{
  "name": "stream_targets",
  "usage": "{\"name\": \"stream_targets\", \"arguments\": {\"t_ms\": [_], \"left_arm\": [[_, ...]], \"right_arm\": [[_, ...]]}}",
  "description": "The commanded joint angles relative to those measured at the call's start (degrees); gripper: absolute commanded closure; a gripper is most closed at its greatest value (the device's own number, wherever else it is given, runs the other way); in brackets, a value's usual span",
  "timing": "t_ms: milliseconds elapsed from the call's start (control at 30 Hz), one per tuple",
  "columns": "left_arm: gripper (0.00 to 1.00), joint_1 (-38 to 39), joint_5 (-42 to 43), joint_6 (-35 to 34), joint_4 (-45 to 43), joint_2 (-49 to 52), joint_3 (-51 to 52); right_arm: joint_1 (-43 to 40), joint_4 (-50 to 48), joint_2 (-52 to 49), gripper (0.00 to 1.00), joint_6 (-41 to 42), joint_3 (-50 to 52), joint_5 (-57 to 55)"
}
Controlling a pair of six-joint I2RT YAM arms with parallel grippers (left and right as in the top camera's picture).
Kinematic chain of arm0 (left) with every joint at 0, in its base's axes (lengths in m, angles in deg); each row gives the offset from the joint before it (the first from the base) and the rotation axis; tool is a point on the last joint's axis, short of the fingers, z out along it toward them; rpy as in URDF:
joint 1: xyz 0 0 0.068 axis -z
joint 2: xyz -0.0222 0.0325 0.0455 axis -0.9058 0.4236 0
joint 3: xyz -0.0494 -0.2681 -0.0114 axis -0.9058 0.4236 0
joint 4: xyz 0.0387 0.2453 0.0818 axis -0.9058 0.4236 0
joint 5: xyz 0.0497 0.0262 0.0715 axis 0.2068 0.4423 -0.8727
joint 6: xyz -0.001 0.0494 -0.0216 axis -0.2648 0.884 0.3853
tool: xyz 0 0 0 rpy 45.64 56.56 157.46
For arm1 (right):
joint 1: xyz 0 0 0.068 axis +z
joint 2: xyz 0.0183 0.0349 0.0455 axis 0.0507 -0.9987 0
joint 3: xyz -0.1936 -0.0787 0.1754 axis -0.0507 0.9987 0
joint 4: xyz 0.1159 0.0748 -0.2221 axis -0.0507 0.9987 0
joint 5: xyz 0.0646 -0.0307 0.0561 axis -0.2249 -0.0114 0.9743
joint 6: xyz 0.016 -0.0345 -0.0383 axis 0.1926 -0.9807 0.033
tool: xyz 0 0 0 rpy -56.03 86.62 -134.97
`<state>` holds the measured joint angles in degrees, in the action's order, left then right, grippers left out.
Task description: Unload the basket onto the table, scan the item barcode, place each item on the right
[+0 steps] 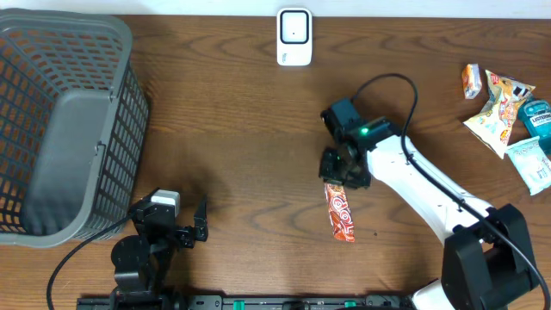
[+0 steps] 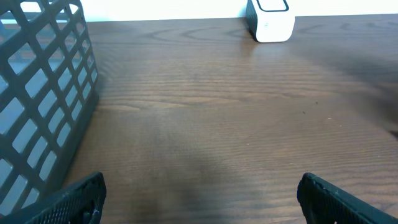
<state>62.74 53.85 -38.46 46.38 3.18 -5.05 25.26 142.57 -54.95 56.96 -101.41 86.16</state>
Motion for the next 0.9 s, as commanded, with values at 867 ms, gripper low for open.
{"name": "stream_targets", "arguments": {"t_ms": [867], "left_arm": [[0.02, -0.13, -0.17, -0.52, 1.14, -0.11, 0.87]], "right_arm": [[10.88, -1.53, -20.41, 0.48, 1.95, 3.93, -11.30]]}}
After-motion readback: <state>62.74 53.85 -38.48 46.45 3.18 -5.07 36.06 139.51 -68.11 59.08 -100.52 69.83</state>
